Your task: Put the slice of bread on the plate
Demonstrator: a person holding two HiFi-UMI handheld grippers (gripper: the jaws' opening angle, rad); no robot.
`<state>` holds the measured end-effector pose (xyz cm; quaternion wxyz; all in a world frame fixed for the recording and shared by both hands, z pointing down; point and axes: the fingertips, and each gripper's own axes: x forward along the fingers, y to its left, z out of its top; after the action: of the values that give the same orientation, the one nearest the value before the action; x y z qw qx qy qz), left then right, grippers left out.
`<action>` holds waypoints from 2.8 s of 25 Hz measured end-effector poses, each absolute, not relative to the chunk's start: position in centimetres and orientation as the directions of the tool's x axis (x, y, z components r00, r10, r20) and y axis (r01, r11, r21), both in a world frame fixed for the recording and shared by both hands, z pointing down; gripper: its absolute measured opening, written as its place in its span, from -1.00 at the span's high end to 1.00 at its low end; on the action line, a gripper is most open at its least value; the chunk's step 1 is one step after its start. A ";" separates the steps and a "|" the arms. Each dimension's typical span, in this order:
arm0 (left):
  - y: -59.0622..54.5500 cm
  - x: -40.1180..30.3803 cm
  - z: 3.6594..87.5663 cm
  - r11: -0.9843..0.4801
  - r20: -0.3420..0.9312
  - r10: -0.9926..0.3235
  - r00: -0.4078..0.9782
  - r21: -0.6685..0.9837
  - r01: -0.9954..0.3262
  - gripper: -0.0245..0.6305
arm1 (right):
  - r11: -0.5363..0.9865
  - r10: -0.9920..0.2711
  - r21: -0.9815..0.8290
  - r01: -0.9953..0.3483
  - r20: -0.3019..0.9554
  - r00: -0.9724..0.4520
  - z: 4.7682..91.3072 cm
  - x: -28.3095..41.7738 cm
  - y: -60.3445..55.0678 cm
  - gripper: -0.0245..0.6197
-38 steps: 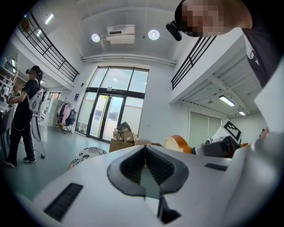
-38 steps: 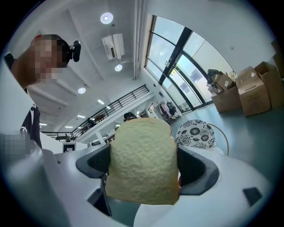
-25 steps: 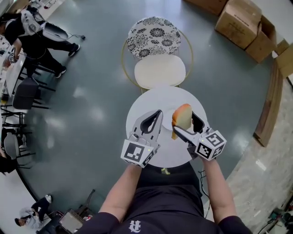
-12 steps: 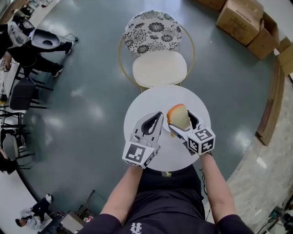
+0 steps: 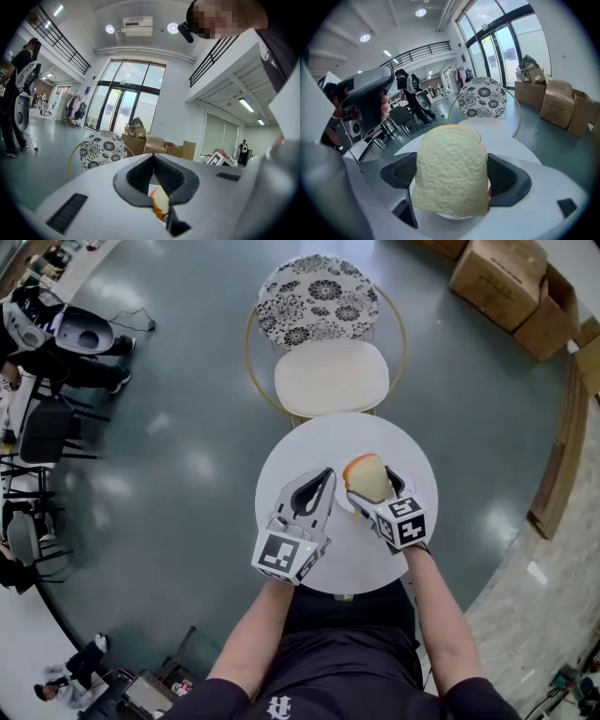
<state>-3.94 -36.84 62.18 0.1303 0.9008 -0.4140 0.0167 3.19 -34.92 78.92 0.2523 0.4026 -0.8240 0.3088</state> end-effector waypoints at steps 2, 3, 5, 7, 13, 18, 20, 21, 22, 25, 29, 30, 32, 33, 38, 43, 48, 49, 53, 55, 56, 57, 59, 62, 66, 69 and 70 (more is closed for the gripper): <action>-37.0 -4.0 62.5 -0.621 0.141 -0.741 0.656 0.226 -0.750 0.90 | 0.481 -0.496 -0.311 -0.820 0.674 -0.547 79.5 3.2 -35.0 -0.54; -37.1 -4.0 62.7 -0.621 0.142 -0.741 0.657 0.227 -0.750 0.90 | 0.479 -0.490 -0.313 -0.820 0.680 -0.546 79.8 3.2 -35.0 -0.54; -37.3 -3.9 63.1 -0.623 0.143 -0.738 0.659 0.229 -0.748 0.90 | 0.473 -0.480 -0.316 -0.822 0.691 -0.541 80.4 3.3 -35.1 -0.54; -37.5 -4.0 63.5 -0.620 0.145 -0.739 0.658 0.235 -0.748 0.90 | 0.468 -0.474 -0.317 -0.825 0.698 -0.537 80.8 3.3 -35.2 -0.54; -38.2 -3.8 64.7 -0.618 0.160 -0.735 0.659 0.243 -0.748 0.90 | 0.470 -0.463 -0.286 -0.835 0.726 -0.509 81.7 3.3 -35.5 -0.54; -38.7 -3.7 65.0 -0.617 0.165 -0.734 0.659 0.243 -0.749 0.90 | 0.476 -0.470 -0.234 -0.848 0.747 -0.470 81.7 3.1 -36.0 -0.54; -38.8 -3.7 65.0 -0.615 0.166 -0.735 0.657 0.243 -0.750 0.90 | 0.484 -0.468 -0.208 -0.850 0.760 -0.452 82.0 3.1 -36.0 -0.54; -38.8 -3.8 65.0 -0.614 0.167 -0.736 0.656 0.245 -0.750 0.90 | 0.488 -0.465 -0.193 -0.851 0.767 -0.441 82.3 3.1 -35.9 -0.54; -38.9 -3.8 65.0 -0.613 0.168 -0.736 0.655 0.246 -0.751 0.90 | 0.493 -0.467 -0.180 -0.851 0.771 -0.433 82.6 3.1 -35.9 -0.54; -39.0 -4.0 65.2 -0.610 0.172 -0.739 0.652 0.243 -0.755 0.90 | 0.493 -0.458 -0.163 -0.855 0.786 -0.414 83.3 3.2 -35.8 -0.54; -39.1 -4.1 65.3 -0.606 0.176 -0.740 0.649 0.244 -0.757 0.90 | 0.487 -0.443 -0.152 -0.860 0.806 -0.393 83.9 3.1 -35.5 -0.54; -39.1 -4.1 65.3 -0.606 0.177 -0.740 0.649 0.244 -0.757 0.90 | 0.487 -0.445 -0.146 -0.861 0.807 -0.388 84.0 3.1 -35.5 -0.54; -39.1 -4.1 65.3 -0.605 0.179 -0.739 0.649 0.245 -0.757 0.90 | 0.488 -0.444 -0.142 -0.861 0.809 -0.385 84.1 3.1 -35.5 -0.55; -39.2 -4.1 65.3 -0.605 0.180 -0.739 0.649 0.245 -0.758 0.90 | 0.490 -0.440 -0.145 -0.860 0.810 -0.388 84.2 3.1 -35.6 -0.54; -39.0 -4.1 65.1 -0.606 0.187 -0.737 0.649 0.242 -0.758 0.90 | 0.490 -0.431 -0.159 -0.857 0.811 -0.397 83.7 3.2 -35.3 -0.55; -38.6 -4.0 64.0 -0.608 0.197 -0.733 0.652 0.243 -0.756 0.90 | 0.489 -0.440 -0.163 -0.857 0.802 -0.404 81.3 3.3 -35.2 -0.55; -37.9 -3.7 61.9 -0.613 0.210 -0.726 0.654 0.233 -0.755 0.90 | 0.486 -0.490 -0.207 -0.849 0.740 -0.461 76.2 3.0 -35.7 -0.54; -37.8 -3.7 61.4 -0.607 0.220 -0.730 0.647 0.227 -0.761 0.90 | 0.487 -0.489 -0.226 -0.844 0.730 -0.477 75.1 2.9 -35.4 -0.54; -37.2 -3.9 58.0 -0.578 0.240 -0.749 0.617 0.218 -0.786 0.90 | 0.513 -0.513 -0.288 -0.809 0.653 -0.557 69.1 2.5 -34.7 -0.53; -36.5 -3.6 55.7 -0.585 0.226 -0.749 0.623 0.216 -0.782 0.90 | 0.531 -0.541 -0.298 -0.793 0.601 -0.588 65.4 2.4 -34.4 -0.30; -36.2 -3.4 54.5 -0.591 0.216 -0.748 0.628 0.215 -0.777 0.90 | 0.541 -0.555 -0.300 -0.786 0.575 -0.601 63.5 2.4 -34.3 -0.23; -35.8 -3.2 53.3 -0.596 0.205 -0.747 0.633 0.215 -0.773 0.90 | 0.550 -0.568 -0.300 -0.780 0.551 -0.612 61.7 2.3 -34.1 -0.15; -35.1 -3.0 51.1 -0.605 0.188 -0.745 0.640 0.216 -0.767 0.90 | 0.564 -0.592 -0.296 -0.770 0.505 -0.628 58.2 2.3 -33.8 -0.05; -34.3 -2.5 48.5 -0.610 0.180 -0.745 0.643 0.209 -0.765 0.90 | 0.584 -0.622 -0.286 -0.759 0.443 -0.646 53.6 2.4 -33.2 0.18; -33.2 -1.9 45.6 -0.608 0.166 -0.752 0.638 0.200 -0.768 0.90 | 0.600 -0.664 -0.257 -0.758 0.368 -0.650 48.4 2.8 -32.2 0.59; -32.5 -1.6 43.7 -0.606 0.149 -0.759 0.634 0.193 -0.771 0.90 | 0.603 -0.688 -0.251 -0.757 0.318 -0.653 45.3 3.0 -31.5 0.69; -32.4 -1.5 43.2 -0.607 0.144 -0.760 0.634 0.193 -0.771 0.90 | 0.605 -0.693 -0.249 -0.756 0.303 -0.654 44.5 3.1 -31.4 0.70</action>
<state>-1.52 -32.38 43.20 0.1189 0.8960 -0.4273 0.0238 3.09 -31.36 44.51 0.0881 0.4063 -0.8915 0.1800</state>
